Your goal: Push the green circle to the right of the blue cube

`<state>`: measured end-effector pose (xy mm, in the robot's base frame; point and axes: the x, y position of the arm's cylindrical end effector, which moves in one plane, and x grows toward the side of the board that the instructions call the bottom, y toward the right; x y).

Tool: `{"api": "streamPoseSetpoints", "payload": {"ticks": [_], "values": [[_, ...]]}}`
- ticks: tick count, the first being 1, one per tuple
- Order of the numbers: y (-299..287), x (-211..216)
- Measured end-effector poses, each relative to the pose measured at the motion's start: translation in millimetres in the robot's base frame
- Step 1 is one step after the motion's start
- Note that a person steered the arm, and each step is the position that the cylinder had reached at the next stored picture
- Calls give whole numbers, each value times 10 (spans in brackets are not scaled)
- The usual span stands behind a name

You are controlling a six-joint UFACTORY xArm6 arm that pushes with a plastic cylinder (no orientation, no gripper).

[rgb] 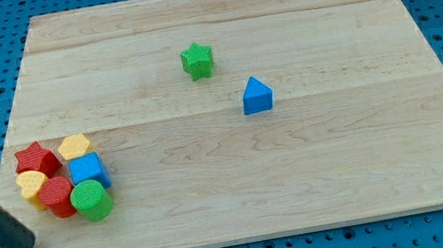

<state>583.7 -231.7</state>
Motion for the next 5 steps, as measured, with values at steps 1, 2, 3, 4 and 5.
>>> {"api": "streamPoseSetpoints", "payload": {"ticks": [1, 2, 3, 4, 5], "values": [[1024, -69], [1326, -228], [989, -201], [747, -223], [748, -398]]}}
